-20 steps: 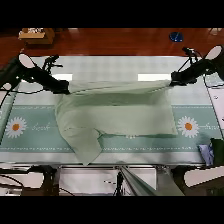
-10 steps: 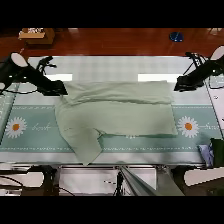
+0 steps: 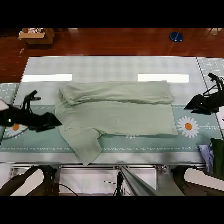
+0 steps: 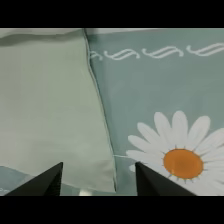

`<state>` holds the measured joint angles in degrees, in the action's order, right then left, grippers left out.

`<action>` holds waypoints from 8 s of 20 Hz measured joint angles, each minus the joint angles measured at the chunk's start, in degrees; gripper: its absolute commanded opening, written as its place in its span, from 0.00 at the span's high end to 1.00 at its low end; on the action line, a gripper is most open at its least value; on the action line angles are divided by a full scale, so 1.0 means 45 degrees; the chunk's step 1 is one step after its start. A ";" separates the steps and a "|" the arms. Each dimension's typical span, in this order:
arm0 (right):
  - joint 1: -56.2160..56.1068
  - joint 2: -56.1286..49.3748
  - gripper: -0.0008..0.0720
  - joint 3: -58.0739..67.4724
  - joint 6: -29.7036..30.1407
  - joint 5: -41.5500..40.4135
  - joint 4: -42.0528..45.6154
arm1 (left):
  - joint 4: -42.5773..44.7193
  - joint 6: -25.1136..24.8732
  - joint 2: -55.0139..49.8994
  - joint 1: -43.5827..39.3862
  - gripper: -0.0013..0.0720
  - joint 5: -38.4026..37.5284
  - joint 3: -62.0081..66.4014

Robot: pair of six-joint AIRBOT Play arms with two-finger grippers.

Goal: Fold the shirts.

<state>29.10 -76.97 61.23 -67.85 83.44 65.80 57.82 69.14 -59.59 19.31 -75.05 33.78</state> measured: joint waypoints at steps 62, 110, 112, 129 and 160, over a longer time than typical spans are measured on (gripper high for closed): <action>-0.2569 0.2157 0.95 -0.0500 -0.0034 -0.5717 -0.3672 | -0.4517 -0.1535 -0.1107 -0.1375 0.94 0.2409 0.4318; -0.3162 -0.6135 0.57 0.2637 -0.1297 -0.7135 -0.7252 | -0.5387 -0.1117 -0.7907 -0.0758 0.19 -0.0981 1.0069; -0.3730 -0.6305 0.95 0.2608 -0.1413 -0.8014 -0.7393 | -0.5391 -0.1122 -0.7907 -0.0860 0.19 -0.0991 1.0074; -0.4114 0.0559 0.95 0.2608 -0.1292 -0.6533 -0.5591 | -0.9068 -0.1375 -0.7956 -0.4580 0.94 0.0733 1.0074; -0.5265 0.6251 0.95 0.2613 -0.5076 -0.2905 0.0010 | -1.1861 -0.2759 -0.8136 -0.8752 0.95 0.4673 1.0069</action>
<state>5.41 -48.84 72.99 -90.70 70.37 65.84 4.45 56.73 -96.20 -20.08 -54.02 79.09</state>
